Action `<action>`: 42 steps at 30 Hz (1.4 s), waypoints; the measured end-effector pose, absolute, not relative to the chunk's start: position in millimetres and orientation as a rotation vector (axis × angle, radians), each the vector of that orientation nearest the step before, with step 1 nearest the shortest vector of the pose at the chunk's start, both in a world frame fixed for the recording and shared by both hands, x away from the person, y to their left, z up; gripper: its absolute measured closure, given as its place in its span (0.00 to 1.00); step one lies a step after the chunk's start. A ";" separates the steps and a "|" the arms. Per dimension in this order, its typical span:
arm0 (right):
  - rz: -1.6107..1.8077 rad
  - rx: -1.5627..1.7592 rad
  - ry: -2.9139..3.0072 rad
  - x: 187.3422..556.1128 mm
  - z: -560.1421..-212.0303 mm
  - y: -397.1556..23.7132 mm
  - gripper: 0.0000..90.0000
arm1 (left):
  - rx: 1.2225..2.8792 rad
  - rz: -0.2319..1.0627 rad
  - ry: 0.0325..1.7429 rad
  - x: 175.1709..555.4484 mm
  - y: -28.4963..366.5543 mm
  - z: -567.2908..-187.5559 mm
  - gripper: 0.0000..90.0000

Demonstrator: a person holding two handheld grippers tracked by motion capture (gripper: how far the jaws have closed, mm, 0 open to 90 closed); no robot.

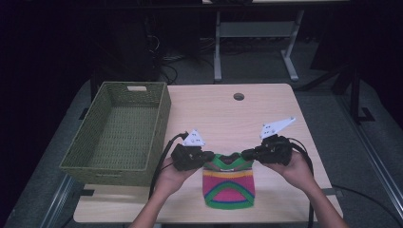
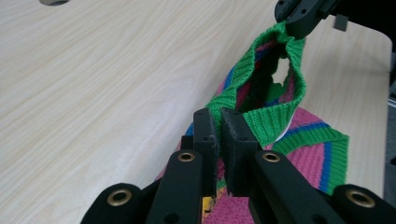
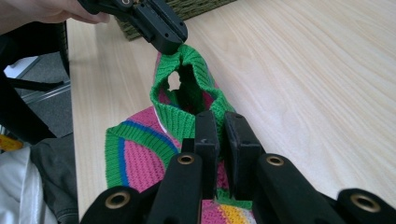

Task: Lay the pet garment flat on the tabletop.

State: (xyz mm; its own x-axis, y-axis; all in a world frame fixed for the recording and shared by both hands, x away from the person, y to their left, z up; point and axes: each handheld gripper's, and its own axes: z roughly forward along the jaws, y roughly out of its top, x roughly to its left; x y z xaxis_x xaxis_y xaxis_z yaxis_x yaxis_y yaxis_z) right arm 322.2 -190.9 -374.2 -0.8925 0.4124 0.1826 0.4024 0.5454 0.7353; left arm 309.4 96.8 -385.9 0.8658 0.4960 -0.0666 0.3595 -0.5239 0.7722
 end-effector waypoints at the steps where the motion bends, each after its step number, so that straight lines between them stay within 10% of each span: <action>1: 1.304 0.729 2.747 323.8 -374.2 -190.8 0.93 | 2.174 0.206 0.618 309.9 96.9 -385.7 0.94; 42: 1.284 0.947 2.653 378.2 -390.1 -194.9 0.93 | 2.049 0.269 0.783 360.6 92.0 -402.0 0.94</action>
State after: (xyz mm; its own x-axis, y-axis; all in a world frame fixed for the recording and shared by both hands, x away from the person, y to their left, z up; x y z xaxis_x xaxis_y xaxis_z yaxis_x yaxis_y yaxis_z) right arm 378.2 -194.9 -390.1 -0.8119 0.5431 0.2144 0.5051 0.4691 0.7245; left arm 360.6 92.0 -402.0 0.7761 0.6220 -0.1040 0.4267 -0.3965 0.8128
